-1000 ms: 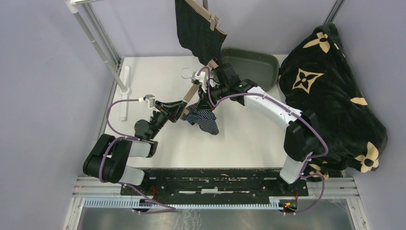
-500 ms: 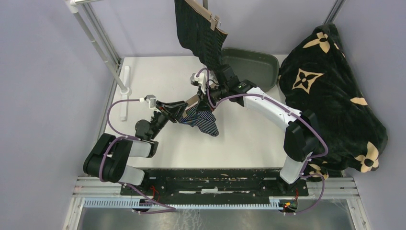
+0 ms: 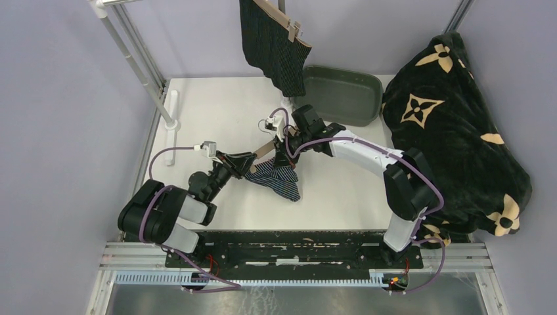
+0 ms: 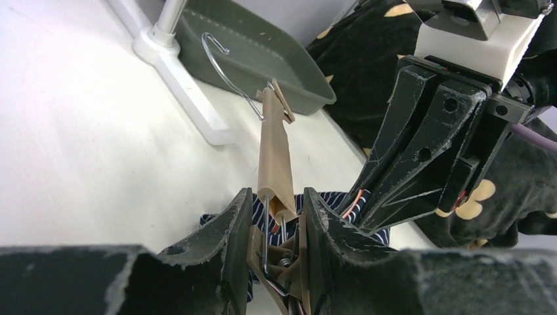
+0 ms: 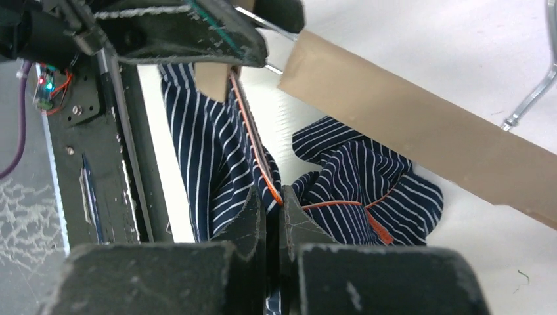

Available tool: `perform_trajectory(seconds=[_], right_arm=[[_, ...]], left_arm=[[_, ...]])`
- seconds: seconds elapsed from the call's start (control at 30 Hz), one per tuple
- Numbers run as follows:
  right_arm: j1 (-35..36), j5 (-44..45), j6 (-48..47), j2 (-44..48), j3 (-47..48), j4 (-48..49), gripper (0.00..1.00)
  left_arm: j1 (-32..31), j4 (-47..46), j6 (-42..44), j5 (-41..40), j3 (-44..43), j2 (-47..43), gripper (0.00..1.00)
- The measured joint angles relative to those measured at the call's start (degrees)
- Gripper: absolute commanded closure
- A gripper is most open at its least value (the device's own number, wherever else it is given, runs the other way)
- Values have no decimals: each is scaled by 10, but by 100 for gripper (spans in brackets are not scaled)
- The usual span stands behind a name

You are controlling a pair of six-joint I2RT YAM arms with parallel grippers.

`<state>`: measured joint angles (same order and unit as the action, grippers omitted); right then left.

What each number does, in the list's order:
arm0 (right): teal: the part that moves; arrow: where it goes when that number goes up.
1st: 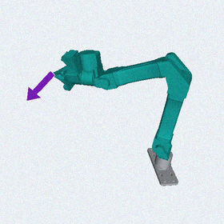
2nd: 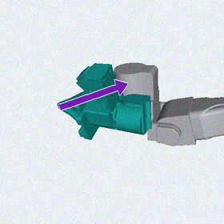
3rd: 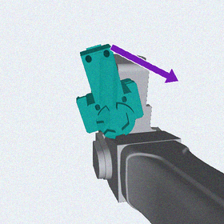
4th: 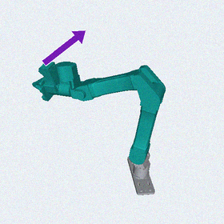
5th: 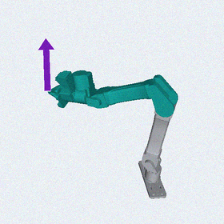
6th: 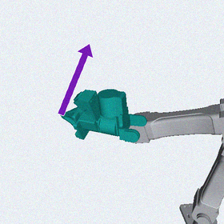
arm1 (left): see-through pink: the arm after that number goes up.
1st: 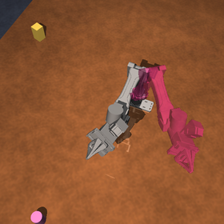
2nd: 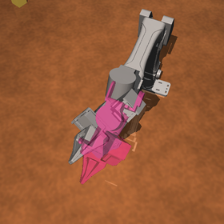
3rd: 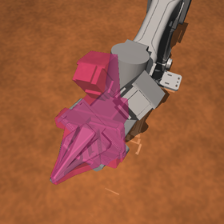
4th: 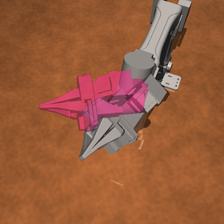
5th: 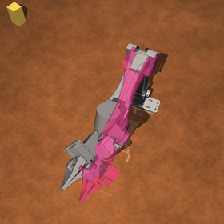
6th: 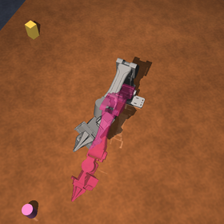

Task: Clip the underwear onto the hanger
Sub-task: Clamp the underwear onto the hanger.

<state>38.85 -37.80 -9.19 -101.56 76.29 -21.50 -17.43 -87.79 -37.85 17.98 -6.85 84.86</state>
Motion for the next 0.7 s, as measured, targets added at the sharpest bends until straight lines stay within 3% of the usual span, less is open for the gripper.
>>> perform_trajectory(seconds=[0.07,0.2,0.5,0.7], right_arm=[[1,12,22,-8,-1,13,70],[0,57,78,-23,-15,54,3],[-12,205,157,-6,-106,158,0],[-16,261,191,7,-133,224,0]], left_arm=[[-1,-1,-5,-10,5,5,65],[-2,-1,-7,-35,10,21,71],[-2,-1,-11,-85,34,14,83],[-2,24,-11,-114,62,-86,84]])
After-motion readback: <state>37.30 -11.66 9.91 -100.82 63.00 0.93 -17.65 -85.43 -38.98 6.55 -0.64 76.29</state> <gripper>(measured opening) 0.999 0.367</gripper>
